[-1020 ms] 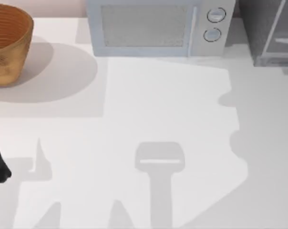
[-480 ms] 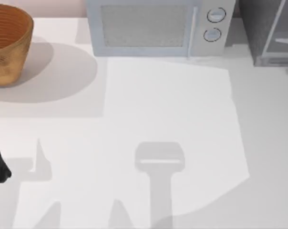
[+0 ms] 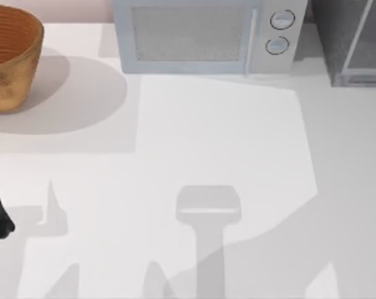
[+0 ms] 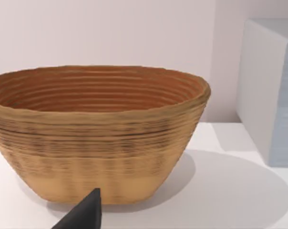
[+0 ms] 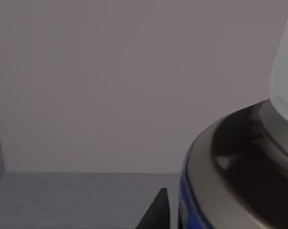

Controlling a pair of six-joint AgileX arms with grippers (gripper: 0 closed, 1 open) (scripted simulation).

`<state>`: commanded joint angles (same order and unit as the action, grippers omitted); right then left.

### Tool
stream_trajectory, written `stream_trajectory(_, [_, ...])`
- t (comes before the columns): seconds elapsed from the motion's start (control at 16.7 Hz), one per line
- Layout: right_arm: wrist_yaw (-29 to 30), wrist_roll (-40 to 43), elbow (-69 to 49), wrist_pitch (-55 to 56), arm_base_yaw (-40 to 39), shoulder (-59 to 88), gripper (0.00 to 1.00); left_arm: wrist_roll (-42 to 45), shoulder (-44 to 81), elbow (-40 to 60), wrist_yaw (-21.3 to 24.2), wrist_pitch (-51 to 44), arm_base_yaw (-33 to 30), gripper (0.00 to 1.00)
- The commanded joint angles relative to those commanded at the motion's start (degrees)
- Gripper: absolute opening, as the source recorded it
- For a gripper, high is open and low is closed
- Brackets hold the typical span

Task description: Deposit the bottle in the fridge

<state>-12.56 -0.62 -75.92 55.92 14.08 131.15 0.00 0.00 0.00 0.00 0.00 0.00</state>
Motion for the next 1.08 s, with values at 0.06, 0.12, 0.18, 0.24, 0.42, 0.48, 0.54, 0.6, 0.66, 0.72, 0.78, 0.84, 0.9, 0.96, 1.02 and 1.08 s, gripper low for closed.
stream_trajectory(0.06, [0.35,-0.09,-2.97,-1.44,-0.25,1.46,0.01,0.0,0.0,0.0,0.0,0.0,0.0,1.0])
stream_trajectory(0.12, [0.63,-0.15,-5.42,-2.77,-0.51,2.76,0.01,0.0,0.0,0.0,0.0,0.0,0.0,1.0])
stream_trajectory(0.18, [0.83,-0.17,-7.26,-3.91,-0.78,3.8,0.01,0.0,0.0,0.0,0.0,0.0,0.0,1.0])
stream_trajectory(0.24, [0.93,-0.16,-8.49,-4.75,-1.01,4.53,0.01,0.0,0.0,0.0,0.0,0.0,0.0,1.0])
stream_trajectory(0.42, [0.99,-0.14,-9.18,-5.27,-1.17,4.95,0.01,0.0,0.0,0.0,0.0,0.0,0.0,1.0])
stream_trajectory(0.48, [0.99,-0.14,-9.18,-5.27,-1.17,4.95,0.01,0.0,0.0,0.0,0.0,0.0,0.0,1.0])
stream_trajectory(0.54, [0.99,-0.14,-9.18,-5.27,-1.17,4.95,0.01,0.0,0.0,0.0,0.0,0.0,0.0,1.0])
stream_trajectory(0.6, [0.99,-0.14,-9.18,-5.27,-1.17,4.95,0.08,0.0,0.0,0.0,0.0,0.0,0.0,1.0])
stream_trajectory(0.66, [0.99,-0.14,-9.18,-5.27,-1.17,4.95,0.16,0.0,0.0,0.0,0.0,0.0,0.0,1.0])
stream_trajectory(0.72, [0.99,-0.14,-9.18,-5.27,-1.17,4.95,0.23,0.0,0.0,0.0,0.0,0.0,0.0,1.0])
stream_trajectory(0.78, [0.99,-0.14,-9.18,-5.27,-1.17,4.95,0.31,0.0,0.0,0.0,0.0,0.0,0.0,1.0])
stream_trajectory(0.84, [0.99,-0.14,-9.18,-5.27,-1.17,4.95,0.38,0.0,0.0,0.0,0.0,0.0,0.0,1.0])
stream_trajectory(0.9, [0.99,-0.14,-9.18,-5.27,-1.17,4.95,0.46,0.0,0.0,0.0,0.0,0.0,0.0,1.0])
stream_trajectory(0.96, [0.99,-0.14,-9.18,-5.27,-1.17,4.95,0.53,0.0,0.0,0.0,0.0,0.0,0.0,1.0])
stream_trajectory(1.02, [0.99,-0.14,-9.18,-5.27,-1.17,4.95,0.61,0.0,0.0,0.0,0.0,0.0,0.0,1.0])
stream_trajectory(1.08, [0.99,-0.14,-9.18,-5.27,-1.17,4.95,0.68,0.0,0.0,0.0,0.0,0.0,0.0,1.0])
